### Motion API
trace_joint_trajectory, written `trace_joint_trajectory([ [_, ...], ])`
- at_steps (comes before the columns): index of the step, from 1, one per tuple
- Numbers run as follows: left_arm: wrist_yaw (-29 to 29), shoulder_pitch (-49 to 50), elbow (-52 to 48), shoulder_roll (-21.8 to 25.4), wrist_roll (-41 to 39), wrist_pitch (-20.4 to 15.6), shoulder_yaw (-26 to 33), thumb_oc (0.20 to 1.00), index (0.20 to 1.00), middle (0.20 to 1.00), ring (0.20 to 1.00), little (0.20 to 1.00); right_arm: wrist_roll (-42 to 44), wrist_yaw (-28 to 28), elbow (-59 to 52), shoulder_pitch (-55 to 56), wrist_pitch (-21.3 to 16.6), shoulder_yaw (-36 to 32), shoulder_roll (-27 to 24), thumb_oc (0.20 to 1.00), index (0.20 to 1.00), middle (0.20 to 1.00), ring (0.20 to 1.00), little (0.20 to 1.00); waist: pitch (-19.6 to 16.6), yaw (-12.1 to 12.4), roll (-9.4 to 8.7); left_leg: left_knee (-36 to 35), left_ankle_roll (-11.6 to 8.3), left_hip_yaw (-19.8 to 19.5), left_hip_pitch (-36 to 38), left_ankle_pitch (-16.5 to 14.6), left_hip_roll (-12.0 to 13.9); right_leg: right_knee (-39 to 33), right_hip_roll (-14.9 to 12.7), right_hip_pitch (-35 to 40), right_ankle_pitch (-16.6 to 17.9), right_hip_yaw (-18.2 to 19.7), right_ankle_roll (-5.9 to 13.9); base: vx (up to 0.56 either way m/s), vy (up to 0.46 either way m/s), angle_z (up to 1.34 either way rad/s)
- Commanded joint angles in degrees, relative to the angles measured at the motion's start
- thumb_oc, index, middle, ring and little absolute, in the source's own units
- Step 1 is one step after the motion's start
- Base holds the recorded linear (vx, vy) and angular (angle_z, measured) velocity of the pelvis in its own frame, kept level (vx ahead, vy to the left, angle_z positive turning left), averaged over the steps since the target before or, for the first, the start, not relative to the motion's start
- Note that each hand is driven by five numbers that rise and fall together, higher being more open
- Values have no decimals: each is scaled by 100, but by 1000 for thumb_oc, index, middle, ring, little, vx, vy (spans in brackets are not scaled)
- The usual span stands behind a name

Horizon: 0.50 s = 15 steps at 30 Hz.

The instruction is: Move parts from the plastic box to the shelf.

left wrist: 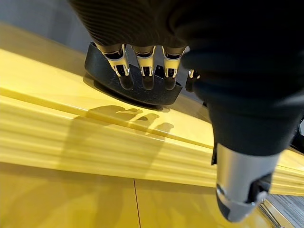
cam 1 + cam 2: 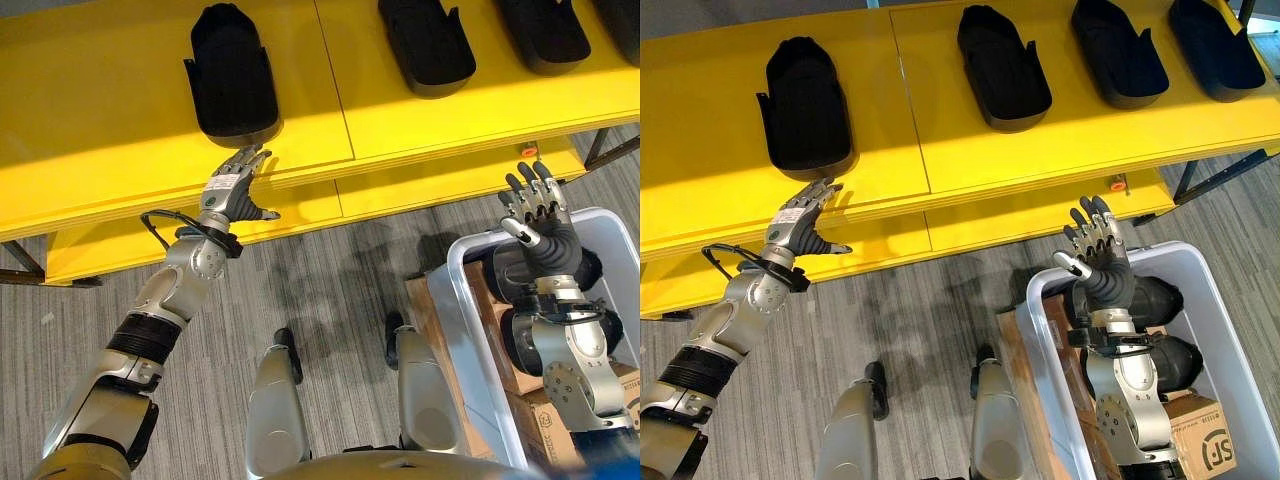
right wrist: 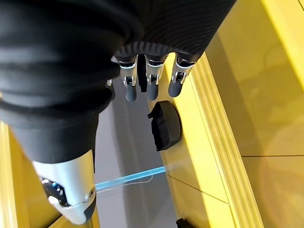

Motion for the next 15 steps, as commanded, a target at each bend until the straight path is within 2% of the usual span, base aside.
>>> trace_joint_trajectory([
  [1, 275, -413, 312, 27, -26, -23, -41, 1000, 1000, 1000, 1000, 1000, -57, 73, -321, 202, -188, -247, -118, 1000, 1000, 1000, 1000, 1000, -237, 15, -44, -233, -434, -504, 148, 564, 502, -226, -424, 427, 527, 351, 352, 0, 0, 0],
  [15, 313, -1003, 1290, 8, -116, 141, -347, 1000, 1000, 1000, 1000, 1000, -35, 94, -371, 301, -201, -280, -170, 1000, 1000, 1000, 1000, 1000, -208, -47, -82, -114, -451, -516, 104, 502, 531, -114, -407, 364, 467, 387, 365, 0, 0, 0],
])
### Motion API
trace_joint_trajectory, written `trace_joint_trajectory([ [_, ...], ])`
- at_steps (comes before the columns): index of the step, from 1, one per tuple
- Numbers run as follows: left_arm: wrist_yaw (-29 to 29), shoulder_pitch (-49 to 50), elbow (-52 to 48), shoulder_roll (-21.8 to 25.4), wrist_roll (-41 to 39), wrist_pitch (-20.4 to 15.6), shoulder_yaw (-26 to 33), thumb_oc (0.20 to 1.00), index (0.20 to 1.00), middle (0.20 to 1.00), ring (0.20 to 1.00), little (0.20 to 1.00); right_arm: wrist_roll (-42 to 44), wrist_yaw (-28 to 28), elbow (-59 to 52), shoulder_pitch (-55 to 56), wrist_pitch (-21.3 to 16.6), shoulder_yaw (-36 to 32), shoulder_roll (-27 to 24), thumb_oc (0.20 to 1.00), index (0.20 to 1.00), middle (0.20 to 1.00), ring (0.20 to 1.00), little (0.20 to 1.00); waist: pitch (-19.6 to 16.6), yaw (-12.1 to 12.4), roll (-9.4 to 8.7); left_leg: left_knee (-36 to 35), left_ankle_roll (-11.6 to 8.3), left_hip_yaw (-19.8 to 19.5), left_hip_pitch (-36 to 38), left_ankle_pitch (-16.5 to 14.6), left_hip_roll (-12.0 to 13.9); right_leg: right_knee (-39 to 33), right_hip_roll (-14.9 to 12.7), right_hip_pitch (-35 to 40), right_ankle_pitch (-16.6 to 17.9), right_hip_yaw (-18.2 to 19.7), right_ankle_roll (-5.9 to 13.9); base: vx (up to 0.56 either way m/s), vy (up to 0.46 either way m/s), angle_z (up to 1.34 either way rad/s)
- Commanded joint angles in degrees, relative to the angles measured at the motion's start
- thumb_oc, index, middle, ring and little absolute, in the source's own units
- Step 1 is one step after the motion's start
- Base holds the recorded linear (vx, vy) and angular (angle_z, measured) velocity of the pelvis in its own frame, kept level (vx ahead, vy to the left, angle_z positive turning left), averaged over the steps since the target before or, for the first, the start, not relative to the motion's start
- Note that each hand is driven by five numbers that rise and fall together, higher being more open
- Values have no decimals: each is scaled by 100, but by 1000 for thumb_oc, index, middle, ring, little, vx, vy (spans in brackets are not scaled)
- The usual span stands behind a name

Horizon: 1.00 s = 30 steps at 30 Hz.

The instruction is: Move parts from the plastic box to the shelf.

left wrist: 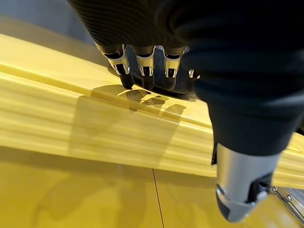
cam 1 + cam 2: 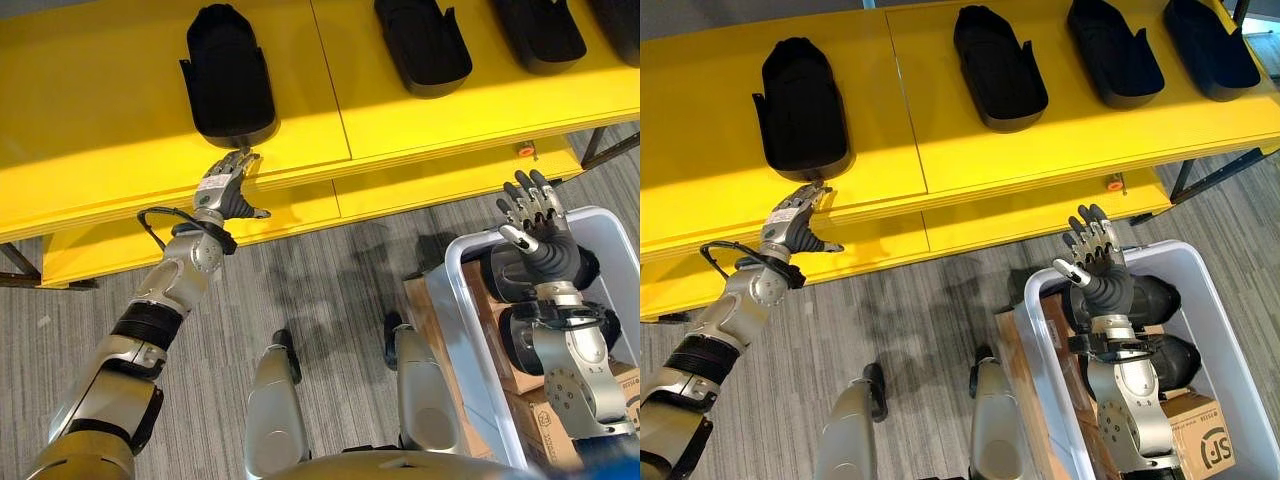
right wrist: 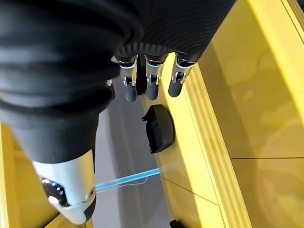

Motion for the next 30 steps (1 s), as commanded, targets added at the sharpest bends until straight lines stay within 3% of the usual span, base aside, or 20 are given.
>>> trace_joint_trajectory([
  [1, 155, -444, 263, 29, -94, 0, -59, 1000, 1000, 1000, 1000, 1000, -35, 45, -383, 133, -247, -277, -181, 1000, 1000, 1000, 1000, 1000, -223, -40, -53, -257, -428, -506, 122, 601, 509, -246, -417, 388, 552, 363, 344, 0, 0, 0],
  [30, 247, -1801, 1621, 173, -420, 134, -661, 1000, 1000, 1000, 1000, 1000, -63, 93, -538, 500, -323, -430, -374, 1000, 1000, 1000, 1000, 1000, -198, -206, -106, -78, -447, -489, -74, 570, 551, -50, -355, 124, 548, 455, 357, 2, 0, -1],
])
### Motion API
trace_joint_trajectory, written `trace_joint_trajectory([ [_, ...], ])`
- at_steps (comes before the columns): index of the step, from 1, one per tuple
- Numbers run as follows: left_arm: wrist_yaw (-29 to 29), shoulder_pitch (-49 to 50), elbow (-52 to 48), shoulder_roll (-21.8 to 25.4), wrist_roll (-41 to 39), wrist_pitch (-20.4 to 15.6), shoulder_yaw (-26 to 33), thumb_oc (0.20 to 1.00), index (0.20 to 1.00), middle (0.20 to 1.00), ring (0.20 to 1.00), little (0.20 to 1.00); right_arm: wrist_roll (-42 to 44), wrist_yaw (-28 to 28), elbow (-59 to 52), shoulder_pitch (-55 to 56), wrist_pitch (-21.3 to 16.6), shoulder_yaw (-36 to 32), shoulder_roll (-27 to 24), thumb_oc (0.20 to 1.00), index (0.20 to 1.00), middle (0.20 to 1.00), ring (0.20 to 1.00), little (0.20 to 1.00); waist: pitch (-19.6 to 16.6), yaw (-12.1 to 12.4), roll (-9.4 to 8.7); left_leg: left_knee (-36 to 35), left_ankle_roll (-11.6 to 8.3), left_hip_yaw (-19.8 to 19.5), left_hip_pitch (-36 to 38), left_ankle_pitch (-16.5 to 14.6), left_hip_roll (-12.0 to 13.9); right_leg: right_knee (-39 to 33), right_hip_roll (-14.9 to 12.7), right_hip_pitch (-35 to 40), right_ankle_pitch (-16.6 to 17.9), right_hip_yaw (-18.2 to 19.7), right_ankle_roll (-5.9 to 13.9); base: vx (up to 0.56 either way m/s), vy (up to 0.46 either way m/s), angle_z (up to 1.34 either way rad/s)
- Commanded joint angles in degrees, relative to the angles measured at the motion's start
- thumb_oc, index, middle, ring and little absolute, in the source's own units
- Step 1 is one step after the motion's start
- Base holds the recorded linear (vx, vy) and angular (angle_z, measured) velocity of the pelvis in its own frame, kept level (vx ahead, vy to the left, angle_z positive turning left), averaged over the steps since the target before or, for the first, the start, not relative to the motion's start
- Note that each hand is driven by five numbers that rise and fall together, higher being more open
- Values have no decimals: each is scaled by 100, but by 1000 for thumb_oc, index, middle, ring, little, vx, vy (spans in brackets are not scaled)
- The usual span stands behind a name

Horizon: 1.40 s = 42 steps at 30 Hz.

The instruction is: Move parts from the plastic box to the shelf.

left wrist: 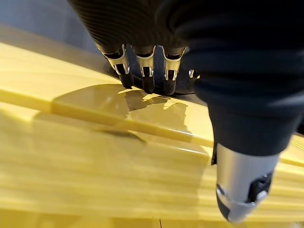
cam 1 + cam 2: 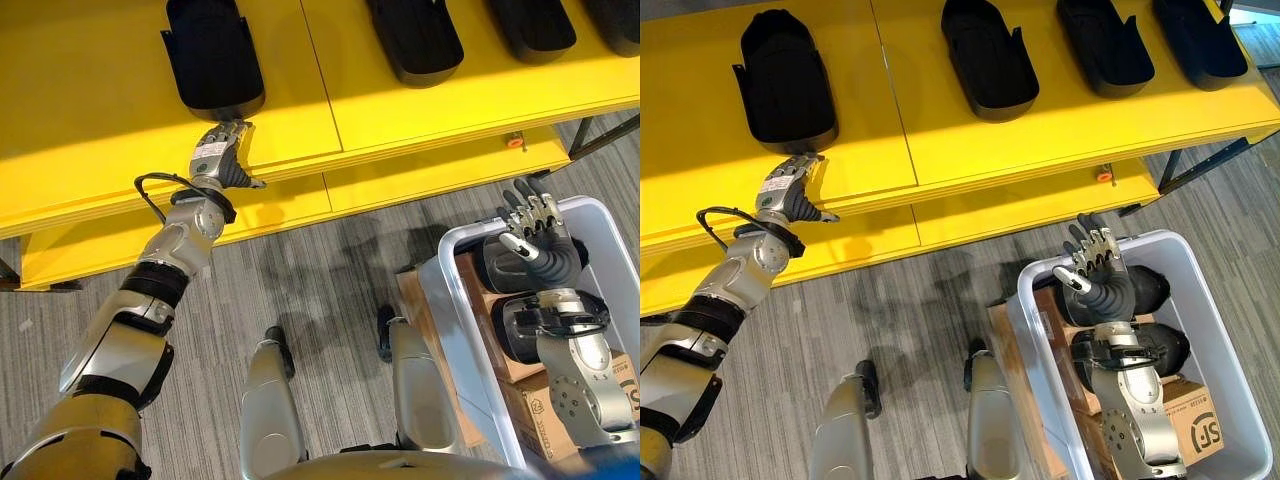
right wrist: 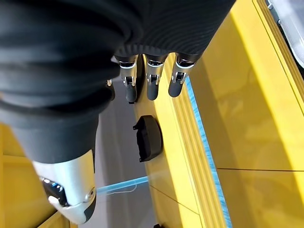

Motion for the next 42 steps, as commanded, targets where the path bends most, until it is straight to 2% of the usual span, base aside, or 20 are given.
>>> trace_joint_trajectory([
  [1, 29, -523, 459, 148, -181, -11, -133, 1000, 1000, 1000, 1000, 1000, -57, 58, -531, 219, -325, -415, -281, 1000, 1000, 1000, 1000, 1000, -236, -77, 0, -355, -436, -487, 187, 667, 464, -203, -426, 358, 577, 391, 373, 0, 0, 0],
  [9, -7, -547, 361, 152, -243, -73, -199, 1000, 1000, 1000, 1000, 1000, -55, 93, -539, 241, -325, -393, -275, 1000, 1000, 1000, 1000, 1000, -227, -69, 9, -362, -426, -490, 175, 676, 457, -213, -415, 342, 592, 409, 383, 0, 0, 0],
  [12, -93, -121, -27, -27, -636, -218, 67, 1000, 1000, 1000, 1000, 1000, -36, 81, -514, 223, -316, -392, -218, 1000, 1000, 1000, 1000, 1000, -206, -32, 28, -390, -417, -502, 195, 689, 440, -239, -431, 372, 611, 403, 380, 0, 0, 0],
  [13, 4, 143, -201, -165, -983, -337, 265, 1000, 1000, 1000, 1000, 1000, -15, 85, -492, 193, -319, -346, -172, 1000, 1000, 1000, 1000, 1000, -206, -9, 40, -425, -410, -502, 216, 705, 429, -254, -435, 389, 618, 391, 375, 0, 0, 0],
  [15, -123, 586, -554, -235, -1016, -388, 434, 1000, 1000, 1000, 1000, 1000, -4, 75, -458, 199, -320, -361, -120, 1000, 1000, 1000, 1000, 1000, -220, 14, 52, -459, -406, -505, 240, 710, 412, -284, -443, 441, 626, 373, 368, 0, 0, 0],
  [18, -362, 1784, -1312, -563, -1440, -652, 802, 1000, 1000, 1000, 1000, 1000, -6, 38, -381, 143, -302, -360, -23, 1000, 1000, 1000, 1000, 1000, -258, 118, 87, -546, -388, -502, 344, 720, 382, -374, -459, 587, 639, 331, 357, 18, 2, 1],
  [19, -635, 2504, -1971, -595, -1640, -842, 932, 1000, 1000, 1000, 1000, 1000, -22, 32, -304, 92, -287, -428, 6, 1000, 1000, 1000, 1000, 1000, -294, 202, 120, -599, -370, -516, 438, 735, 366, -447, -483, 739, 643, 283, 362, 61, 15, 4],
  [23, -1023, 3468, -2738, -463, -2181, -1107, 1125, 1000, 1000, 1000, 1000, 1000, -20, 77, -230, 23, -290, -479, 21, 1000, 1000, 1000, 1000, 1000, -382, 310, 167, -819, -352, -526, 675, 793, 345, -683, -519, 1040, 700, 209, 400, 53, 24, 3],
  [24, -1238, 3926, -2984, -416, -2652, -1193, 1250, 1000, 1000, 1000, 1000, 1000, -22, 113, -172, 13, -296, -488, 2, 1000, 1000, 1000, 1000, 1000, -442, 347, 197, -1012, -328, -541, 813, 884, 323, -865, -548, 1180, 796, 170, 418, 129, 74, 5],
  [26, -1795, 5014, -3649, -323, -4167, -1411, 1668, 1000, 1000, 1000, 1000, 1000, -65, 161, 18, 102, -317, -553, -12, 1000, 1000, 1000, 1000, 1000, -626, 471, 288, -1472, -247, -527, 1188, 993, 251, -1399, -631, 1598, 978, -23, 527, 149, 105, 15],
  [29, -2097, 5669, -4061, -413, -5314, -1491, 2089, 1000, 1000, 1000, 1000, 1000, -170, 195, 113, 281, -320, -596, -30, 1000, 1000, 1000, 1000, 1000, -852, 522, 289, -1821, -176, -498, 1465, 1039, 100, -2025, -771, 2024, 1227, -205, 611, 117, 115, 35],
  [31, -2391, 5973, -4346, -590, -6232, -1543, 2324, 1000, 1000, 1000, 1000, 1000, -64, 300, 269, 387, -314, -480, 69, 1000, 1000, 1000, 1000, 1000, -1043, 557, 237, -1889, -74, -438, 1614, 947, -125, -2456, -973, 2391, 1438, -366, 703, 88, 237, 20],
  [32, -2480, 6038, -4547, -819, -6692, -1521, 2423, 1000, 1000, 1000, 1000, 1000, 66, 409, 273, 478, -250, -293, 137, 1000, 1000, 1000, 1000, 1000, -1135, 584, 166, -1714, 27, -408, 1592, 744, -358, -2614, -1184, 2588, 1601, -415, 784, 52, 294, 32],
  [34, -2517, 6055, -4788, -920, -6869, -1611, 2478, 1000, 1000, 1000, 1000, 1000, 133, 488, 238, 600, -205, -226, 157, 1000, 1000, 1000, 1000, 1000, -1259, 565, 75, -1460, 130, -343, 1504, 518, -607, -2793, -1408, 2684, 1884, -394, 862, 25, 308, 40],
  [35, -2587, 6002, -4940, -872, -6817, -1631, 2480, 1000, 1000, 1000, 1000, 1000, 150, 505, 241, 658, -181, -237, 200, 1000, 1000, 1000, 1000, 1000, -1334, 523, 42, -1356, 205, -287, 1458, 400, -763, -2880, -1526, 2656, 2126, -340, 884, -36, 365, 30],
  [36, -2635, 5975, -5065, -756, -6792, -1667, 2466, 1000, 1000, 1000, 1000, 1000, 137, 559, 233, 729, -147, -252, 210, 1000, 1000, 1000, 1000, 1000, -1364, 474, 2, -1316, 302, -173, 1409, 319, -882, -2986, -1627, 2538, 2525, -294, 900, -97, 330, 20],
  [37, -2599, 5871, -5099, -661, -6717, -1706, 2432, 1000, 1000, 1000, 1000, 1000, 120, 551, 260, 679, -128, -176, 218, 1000, 1000, 1000, 1000, 1000, -1356, 445, -19, -1365, 367, -15, 1402, 294, -923, -3117, -1719, 2391, 3019, -343, 957, -134, 244, -10],
  [39, -2509, 5794, -5132, -585, -6520, -1774, 2426, 1000, 1000, 1000, 1000, 1000, 104, 546, 265, 552, -105, -75, 208, 1000, 1000, 1000, 1000, 1000, -1282, 488, 22, -1431, 406, 177, 1468, 260, -854, -3207, -1748, 2257, 3360, -640, 1008, -105, 160, -73],
  [40, -2451, 5783, -5133, -602, -6521, -1758, 2429, 1000, 1000, 1000, 1000, 1000, 117, 529, 265, 443, -108, 5, 210, 1000, 1000, 1000, 1000, 1000, -1230, 550, 75, -1534, 446, 300, 1546, 293, -797, -3171, -1759, 2207, 3258, -992, 1006, -95, 184, -124],
  [42, -2424, 5782, -5082, -696, -6690, -1701, 2408, 1000, 1000, 1000, 1000, 1000, 172, 538, 270, 311, -117, 139, 193, 1000, 1000, 1000, 1000, 1000, -1151, 630, 180, -1848, 578, 540, 1749, 417, -707, -2827, -1752, 2264, 2869, -1380, 919, -113, 227, -128],
])
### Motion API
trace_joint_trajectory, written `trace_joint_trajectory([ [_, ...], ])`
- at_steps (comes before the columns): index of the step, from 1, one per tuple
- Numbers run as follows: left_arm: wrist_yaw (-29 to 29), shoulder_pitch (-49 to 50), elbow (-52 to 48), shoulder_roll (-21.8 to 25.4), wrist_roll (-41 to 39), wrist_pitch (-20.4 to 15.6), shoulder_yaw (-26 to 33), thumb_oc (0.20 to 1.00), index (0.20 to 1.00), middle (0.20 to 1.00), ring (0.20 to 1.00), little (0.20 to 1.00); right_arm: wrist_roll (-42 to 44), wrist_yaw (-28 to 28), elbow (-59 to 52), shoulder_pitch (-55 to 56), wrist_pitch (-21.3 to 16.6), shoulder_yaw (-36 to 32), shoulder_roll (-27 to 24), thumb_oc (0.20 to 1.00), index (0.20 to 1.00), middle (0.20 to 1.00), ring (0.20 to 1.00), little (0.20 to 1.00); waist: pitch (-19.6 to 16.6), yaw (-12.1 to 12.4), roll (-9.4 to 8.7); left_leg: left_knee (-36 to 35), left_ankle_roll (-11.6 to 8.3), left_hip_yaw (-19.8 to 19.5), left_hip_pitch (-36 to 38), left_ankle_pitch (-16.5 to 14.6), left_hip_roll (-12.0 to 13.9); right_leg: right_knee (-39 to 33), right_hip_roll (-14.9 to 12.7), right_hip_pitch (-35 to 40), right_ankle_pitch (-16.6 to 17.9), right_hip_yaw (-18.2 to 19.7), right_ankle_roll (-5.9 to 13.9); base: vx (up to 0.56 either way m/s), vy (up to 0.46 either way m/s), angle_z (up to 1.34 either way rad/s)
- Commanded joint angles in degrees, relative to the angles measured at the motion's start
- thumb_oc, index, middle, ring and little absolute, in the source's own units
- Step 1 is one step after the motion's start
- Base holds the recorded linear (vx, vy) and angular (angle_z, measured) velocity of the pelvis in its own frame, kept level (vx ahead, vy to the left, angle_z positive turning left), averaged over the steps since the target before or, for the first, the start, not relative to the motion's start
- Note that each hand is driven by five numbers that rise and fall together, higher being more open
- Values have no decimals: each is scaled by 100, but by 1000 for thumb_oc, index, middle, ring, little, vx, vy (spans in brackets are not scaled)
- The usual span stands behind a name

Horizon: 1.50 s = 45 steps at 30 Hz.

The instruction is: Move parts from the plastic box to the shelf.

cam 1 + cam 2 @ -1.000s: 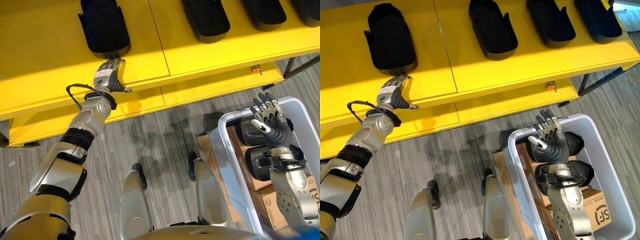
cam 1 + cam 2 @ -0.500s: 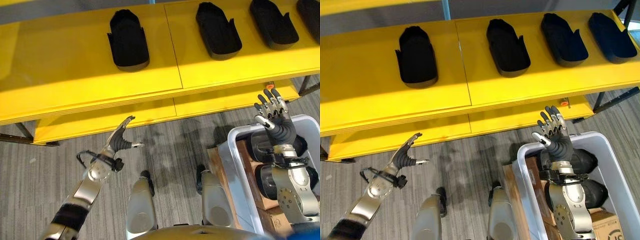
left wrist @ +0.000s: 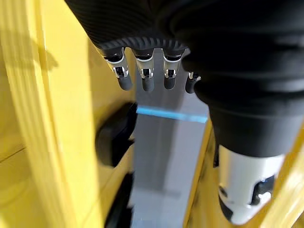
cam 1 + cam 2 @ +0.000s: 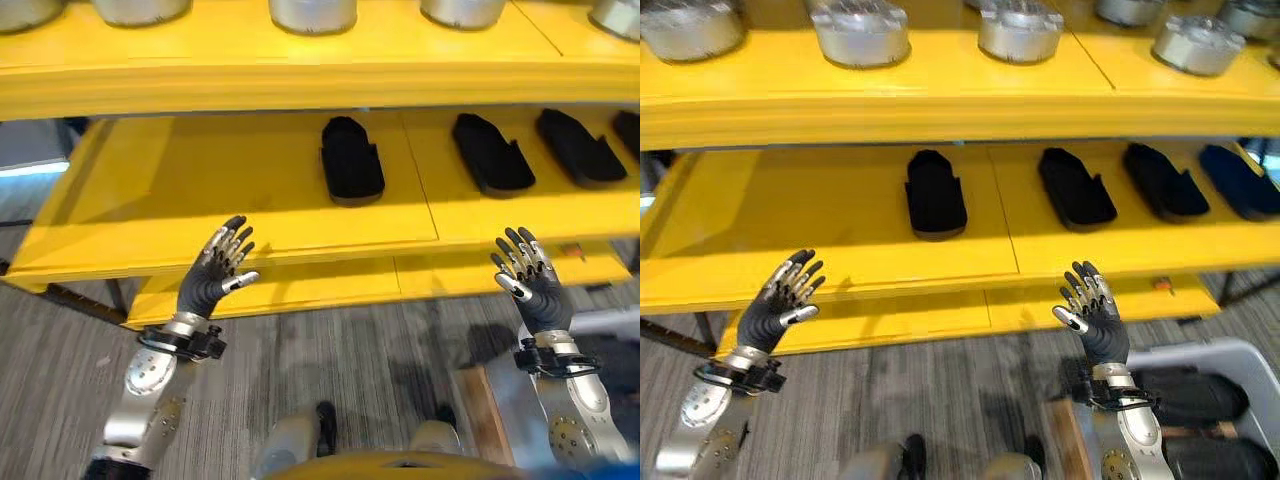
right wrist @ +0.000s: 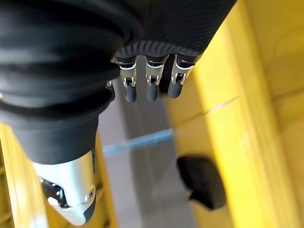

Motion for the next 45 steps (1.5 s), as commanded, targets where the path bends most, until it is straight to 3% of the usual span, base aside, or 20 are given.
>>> trace_joint_trajectory([
  [1, 27, 21, -423, -261, -45, -303, 271, 1000, 1000, 1000, 1000, 1000, 175, 70, -141, -423, -182, 64, -258, 1000, 1000, 1000, 1000, 1000, 247, 204, 221, -551, -568, -524, 560, 243, 815, 310, 31, 422, 635, -403, 238, -115, 212, -94],
  [5, 73, 228, -459, -310, 39, -239, 370, 1000, 1000, 1000, 1000, 1000, 188, 88, -99, -497, -129, 219, -202, 1000, 1000, 1000, 1000, 1000, 159, 396, 254, -1040, -539, -167, 872, 325, 903, 626, 150, 716, 175, -528, 221, -43, 63, -120],
  [10, -19, 613, -436, -411, -25, -212, 621, 1000, 1000, 1000, 1000, 1000, 234, 216, -209, -400, -64, 248, -226, 1000, 1000, 1000, 1000, 1000, -17, 430, 90, -990, -723, 195, 915, 427, 1080, -293, 292, 975, 335, -495, 351, -14, -157, -103],
  [13, -67, 786, -360, -534, -120, -199, 683, 1000, 1000, 1000, 1000, 1000, 256, 295, -274, -269, -50, 179, -319, 1000, 1000, 1000, 1000, 1000, -112, 350, 90, -909, -875, 348, 960, 536, 1332, -530, 460, 1049, 266, -446, 350, 45, -200, -58],
  [17, -249, 943, -301, -654, -198, -131, 576, 1000, 1000, 1000, 1000, 1000, 322, 395, -328, 12, -91, -74, -396, 1000, 1000, 1000, 1000, 1000, -205, 161, 269, -1106, -1170, 571, 1262, 858, 1810, -609, 825, 1119, -270, -270, 155, 87, -238, -48],
  [24, -508, 871, -218, -854, -233, -28, 128, 1000, 1000, 1000, 1000, 1000, 399, 401, -398, 502, -270, -590, -531, 1000, 1000, 1000, 1000, 1000, -187, -263, 832, -1433, -1705, 796, 1736, 1655, 2541, -240, 1549, 1149, -1054, -51, -272, 93, -219, -26],
  [27, -472, 671, -209, -911, -332, -62, -136, 1000, 1000, 1000, 1000, 1000, 402, 326, -311, 425, -363, -555, -713, 1000, 1000, 1000, 1000, 1000, 62, -313, 856, -566, -1827, 432, 1463, 2203, 2913, 358, 1962, 847, -1474, 294, -633, 48, -277, -8],
  [28, -473, 668, -206, -911, -332, -64, -139, 1000, 1000, 1000, 1000, 1000, 403, 327, -311, 427, -363, -558, -713, 1000, 1000, 1000, 1000, 1000, 62, -315, 868, -541, -1843, 411, 1441, 2204, 2936, 363, 1980, 843, -1482, 287, -645, -11, -252, -38],
  [29, -473, 688, -210, -904, -307, -59, -134, 1000, 1000, 1000, 1000, 1000, 397, 344, -318, 446, -352, -539, -717, 1000, 1000, 1000, 1000, 1000, 114, -280, 851, -315, -1769, 344, 1305, 2531, 3089, 351, 2122, 818, -1416, 263, -797, -38, -168, -56],
  [30, -459, 703, -204, -886, -297, -57, -132, 1000, 1000, 1000, 1000, 1000, 387, 335, -325, 444, -357, -507, -738, 1000, 1000, 1000, 1000, 1000, 200, -202, 789, -76, -1758, -27, 1183, 2761, 3081, 413, 2188, 811, -1427, 323, -860, -32, -205, -50],
  [31, -462, 755, -203, -921, -324, -39, -116, 1000, 1000, 1000, 1000, 1000, 429, 349, -333, 449, -353, -505, -765, 1000, 1000, 1000, 1000, 1000, 241, -164, 723, 87, -1648, -292, 1038, 2671, 2960, 403, 2208, 815, -1478, 365, -897, 30, -173, -35],
  [32, -398, 817, -198, -955, -359, -6, -114, 1000, 1000, 1000, 1000, 1000, 425, 336, -358, 496, -344, -519, -804, 1000, 1000, 1000, 1000, 1000, 321, -5, 604, 55, -1517, -721, 709, 2544, 2603, 333, 2218, 891, -1518, 429, -915, 26, -109, -13],
  [33, -397, 815, -198, -954, -358, -5, -113, 1000, 1000, 1000, 1000, 1000, 424, 336, -358, 494, -343, -519, -802, 1000, 1000, 1000, 1000, 1000, 297, -13, 602, 38, -1504, -723, 680, 2564, 2593, 310, 2213, 870, -1492, 420, -913, 86, -64, -16],
  [34, -383, 877, -212, -991, -389, -2, -83, 1000, 1000, 1000, 1000, 1000, 438, 325, -328, 424, -351, -491, -822, 1000, 1000, 1000, 1000, 1000, 408, 122, 543, -430, -1409, -1069, 362, 2387, 2315, 260, 2261, 941, -1506, 535, -854, 125, 42, -22],
  [37, -315, 886, -217, -1005, -361, -73, -63, 1000, 1000, 1000, 1000, 1000, 421, 321, -155, 204, -403, -360, -917, 1000, 1000, 1000, 1000, 1000, 590, 351, 594, -1689, -1471, -1458, 174, 2685, 2268, 371, 2341, 973, -1616, 719, -752, 178, 142, -27],
  [38, -276, 855, -233, -993, -291, -121, -66, 1000, 1000, 1000, 1000, 1000, 383, 299, -75, 90, -432, -270, -930, 1000, 1000, 1000, 1000, 1000, 653, 478, 620, -2075, -1503, -1830, 127, 2814, 2210, 448, 2380, 983, -1675, 852, -721, 250, 231, -71],
  [39, -186, 789, -229, -962, -163, -226, -44, 1000, 1000, 1000, 1000, 1000, 361, 263, 0, -51, -449, -164, -964, 1000, 1000, 1000, 1000, 1000, 661, 612, 653, -2272, -1571, -2527, 135, 2798, 2173, 588, 2402, 957, -1755, 1146, -647, 243, 214, -90],
  [40, -172, 740, -245, -953, -128, -260, -11, 1000, 1000, 1000, 1000, 1000, 367, 258, 13, -106, -452, -174, -961, 1000, 1000, 1000, 1000, 1000, 664, 624, 674, -2251, -1615, -2646, 146, 2796, 2157, 620, 2385, 962, -1805, 1198, -626, 211, 213, -124],
  [42, -184, 750, -343, -907, 8, -302, 6, 1000, 1000, 1000, 1000, 1000, 363, 345, 38, -91, -377, -170, -932, 1000, 1000, 1000, 1000, 1000, 574, 636, 720, -2160, -1574, -2871, 310, 2442, 2054, 607, 2275, 986, -1859, 1365, -554, 197, 265, -140],
  [45, -106, 538, -415, -661, 132, -371, -75, 1000, 1000, 1000, 1000, 1000, 309, 269, 30, -6, -319, -261, -816, 1000, 1000, 1000, 1000, 1000, 546, 530, 604, -1552, -1488, -2615, 51, 2013, 1662, 299, 1794, 1301, -1679, 1330, -329, 218, 292, -57],
])
